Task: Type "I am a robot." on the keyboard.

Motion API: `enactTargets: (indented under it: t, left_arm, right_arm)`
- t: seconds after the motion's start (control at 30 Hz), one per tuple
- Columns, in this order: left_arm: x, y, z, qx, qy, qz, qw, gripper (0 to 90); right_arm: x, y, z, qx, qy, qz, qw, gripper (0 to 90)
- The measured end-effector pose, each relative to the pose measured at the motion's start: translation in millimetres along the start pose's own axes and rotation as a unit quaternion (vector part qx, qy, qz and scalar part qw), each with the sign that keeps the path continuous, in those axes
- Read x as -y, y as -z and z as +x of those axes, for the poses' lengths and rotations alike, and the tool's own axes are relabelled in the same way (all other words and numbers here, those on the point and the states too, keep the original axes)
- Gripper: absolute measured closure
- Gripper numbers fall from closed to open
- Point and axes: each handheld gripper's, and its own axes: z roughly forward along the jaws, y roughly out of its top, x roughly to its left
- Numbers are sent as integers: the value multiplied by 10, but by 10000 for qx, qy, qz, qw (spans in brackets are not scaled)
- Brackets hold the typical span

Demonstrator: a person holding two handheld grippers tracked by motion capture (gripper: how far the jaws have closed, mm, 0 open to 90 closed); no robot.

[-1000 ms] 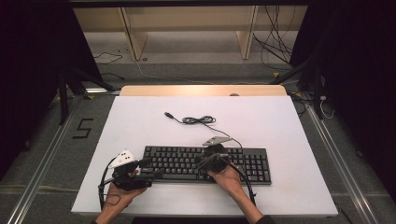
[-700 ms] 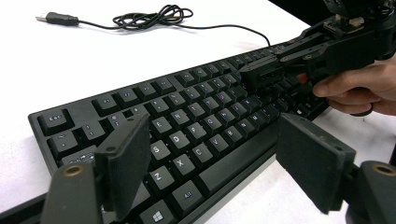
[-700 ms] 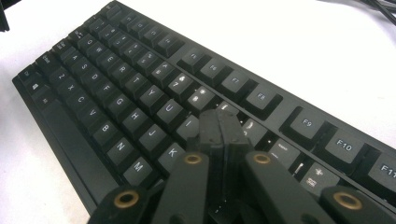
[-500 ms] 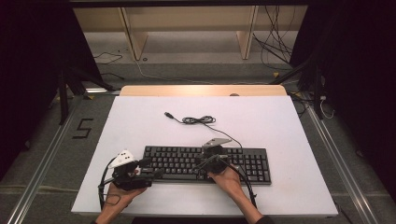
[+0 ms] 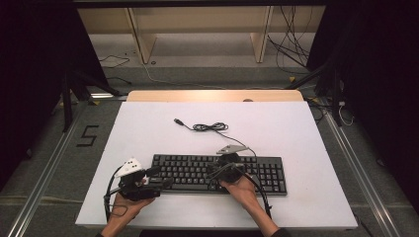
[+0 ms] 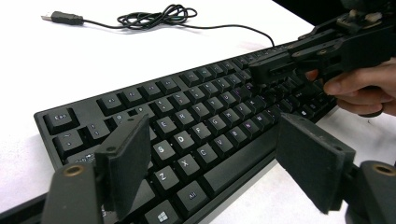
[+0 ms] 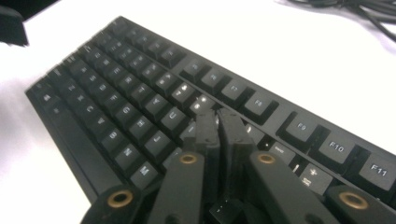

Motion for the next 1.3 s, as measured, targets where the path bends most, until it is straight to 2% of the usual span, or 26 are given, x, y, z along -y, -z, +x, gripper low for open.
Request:
enactTargets:
  t: [0.3, 0.6, 0.9, 1.3]
  left_arm:
    - [-11, -20, 7, -32, 7, 21, 10000, 267]
    - [-36, -56, 17, -76, 22, 49, 10000, 278]
    - [-81, -134, 0, -98, -42, 112, 9999, 311]
    - [-159, -260, 1, -153, -84, 262, 9995, 407]
  right_arm:
    - [-1, 88, 25, -177, 7, -153, 9997, 763]
    - [11, 174, 29, -371, -14, -210, 9991, 572]
    - [26, 261, 56, -446, 35, -316, 9985, 497]
    - [83, 374, 65, -490, 80, -392, 9980, 439]
